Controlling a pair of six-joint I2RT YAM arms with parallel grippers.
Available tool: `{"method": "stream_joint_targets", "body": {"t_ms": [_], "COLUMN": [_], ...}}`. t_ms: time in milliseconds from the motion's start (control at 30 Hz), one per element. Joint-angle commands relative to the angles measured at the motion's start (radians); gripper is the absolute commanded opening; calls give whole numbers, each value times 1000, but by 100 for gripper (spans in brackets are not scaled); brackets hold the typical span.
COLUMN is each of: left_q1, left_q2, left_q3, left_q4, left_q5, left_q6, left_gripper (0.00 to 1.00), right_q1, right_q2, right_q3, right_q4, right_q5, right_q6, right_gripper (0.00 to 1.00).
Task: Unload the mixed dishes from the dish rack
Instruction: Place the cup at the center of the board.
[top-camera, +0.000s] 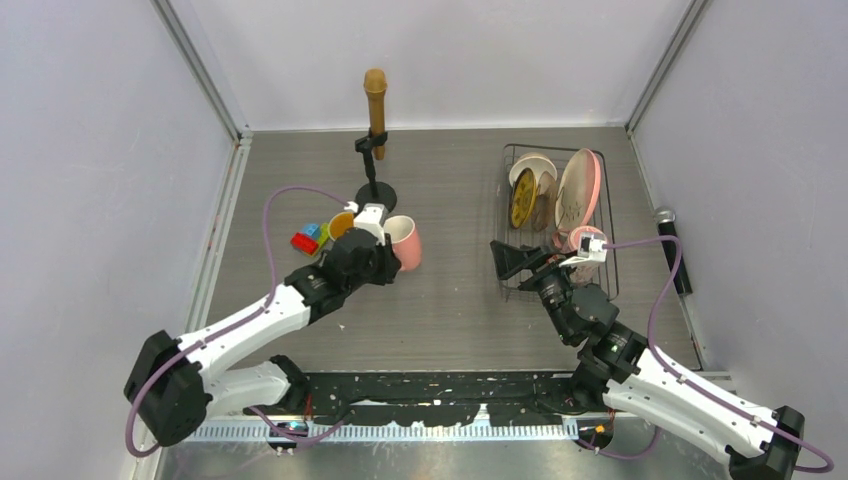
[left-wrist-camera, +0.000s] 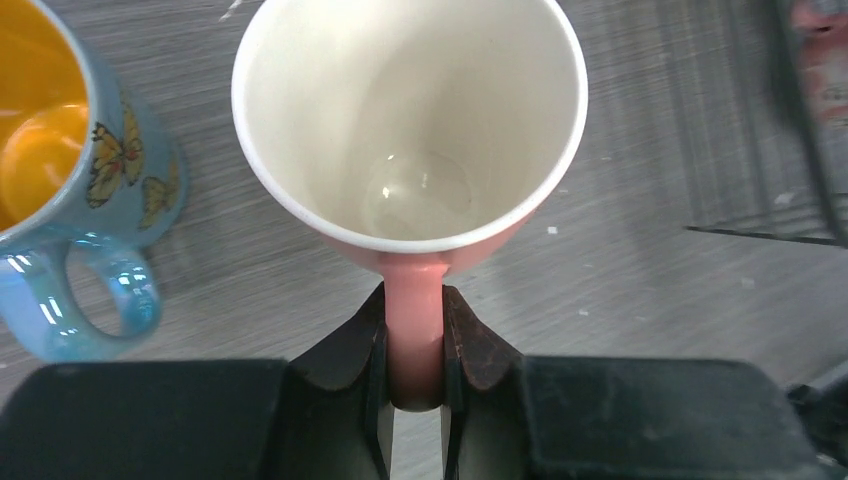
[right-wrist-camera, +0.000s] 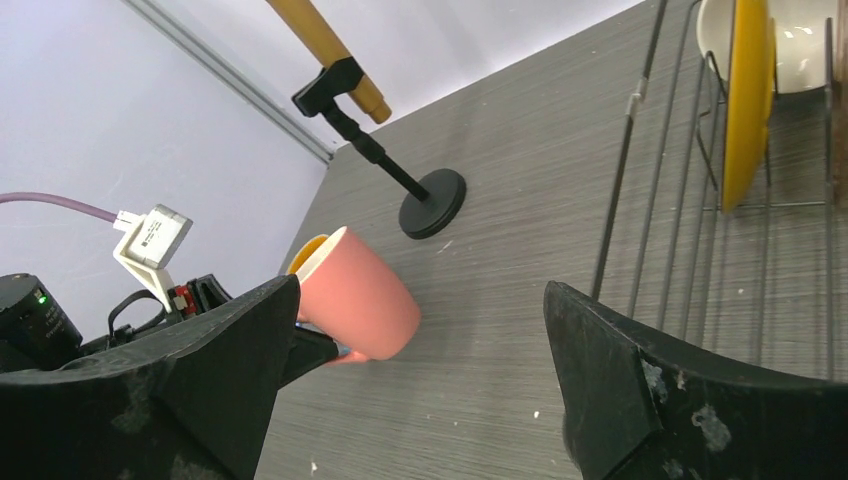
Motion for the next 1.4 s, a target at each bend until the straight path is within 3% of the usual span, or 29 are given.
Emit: {"method": "stream_joint_targets", "body": {"t_ms": [0,233,533,1367], "left_q1": [-48,-86,-86,-86], "left_q2": [43,156,243,387], "left_q3": [86,99,51,43], "left_q4": [93,145,304,306], "left_q5": [-213,-347,-413,-509], "left_q6": [85,154,168,97], "left_gripper": [0,0,0,0], "right_q1": [1,1,1,1], "right_q2": [6,12,-6,-33], "right_q3": [41,53,51,46], "right_q4": [-19,-31,-43,-95], "right_q5": [57,79,95,138], "right_q6": [-31,-43,-41,-41], "right_gripper": [99,99,99,99]}}
